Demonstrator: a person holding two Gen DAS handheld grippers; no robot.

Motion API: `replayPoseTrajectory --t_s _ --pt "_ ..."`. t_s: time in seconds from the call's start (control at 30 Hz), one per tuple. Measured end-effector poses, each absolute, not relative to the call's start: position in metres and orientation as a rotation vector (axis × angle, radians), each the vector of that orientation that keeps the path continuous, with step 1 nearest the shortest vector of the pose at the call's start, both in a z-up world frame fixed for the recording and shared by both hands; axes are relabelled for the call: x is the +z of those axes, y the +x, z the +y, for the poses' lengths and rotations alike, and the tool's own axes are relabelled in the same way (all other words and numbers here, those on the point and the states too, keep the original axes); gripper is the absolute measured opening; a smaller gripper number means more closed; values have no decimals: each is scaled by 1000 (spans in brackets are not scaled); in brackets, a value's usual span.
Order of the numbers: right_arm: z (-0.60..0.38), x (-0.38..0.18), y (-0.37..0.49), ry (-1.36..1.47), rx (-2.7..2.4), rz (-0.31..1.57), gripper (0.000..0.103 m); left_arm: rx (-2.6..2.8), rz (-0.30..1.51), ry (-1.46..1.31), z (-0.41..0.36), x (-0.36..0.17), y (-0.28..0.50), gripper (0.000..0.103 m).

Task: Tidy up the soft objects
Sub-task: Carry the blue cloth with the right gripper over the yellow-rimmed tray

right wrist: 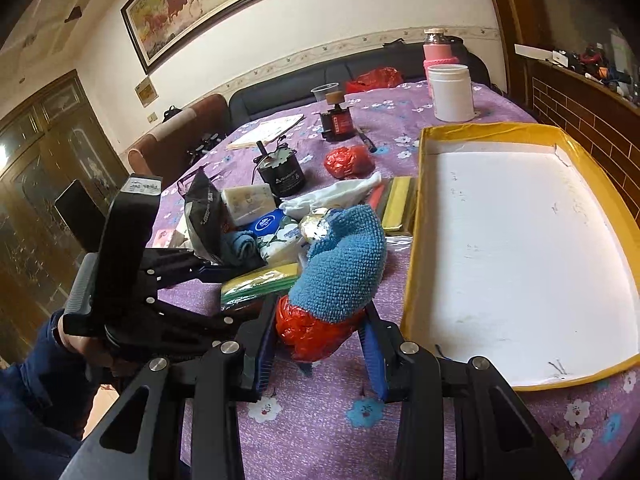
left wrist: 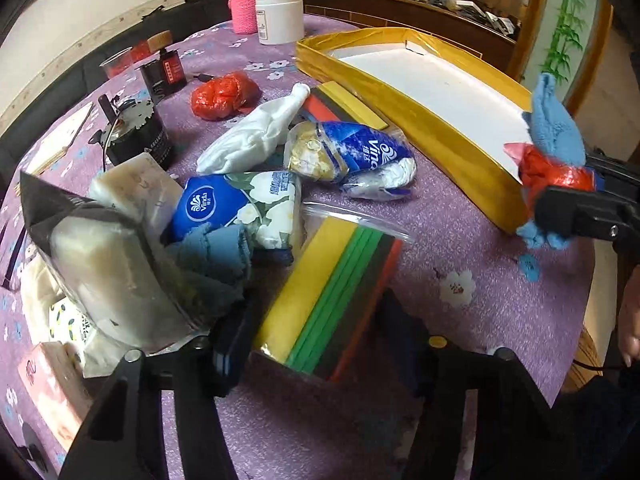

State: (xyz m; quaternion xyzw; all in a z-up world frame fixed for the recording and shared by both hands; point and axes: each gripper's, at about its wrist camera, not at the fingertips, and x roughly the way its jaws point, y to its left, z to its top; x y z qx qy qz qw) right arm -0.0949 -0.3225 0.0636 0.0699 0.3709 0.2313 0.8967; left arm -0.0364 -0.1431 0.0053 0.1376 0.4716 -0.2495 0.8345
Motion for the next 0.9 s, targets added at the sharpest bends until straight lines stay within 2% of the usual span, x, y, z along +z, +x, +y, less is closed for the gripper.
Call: replayPoseTrajectory --t_s 0.1,0.2,0.43,0.67,0.9 --pt "-336 67 -97 158 444 753 42 -535 994 259 -145 7 -46 43" --pt "-359 69 -92 174 361 742 42 -561 989 212 -144 11 -54 41" --pt "-391 41 -76 176 210 853 42 -597 974 175 -145 21 -57 41" --pt "-383 47 -103 123 260 874 42 -616 949 143 -144 31 -56 41" --pt "-398 68 -99 177 257 813 42 -644 920 106 -156 47 -46 41"
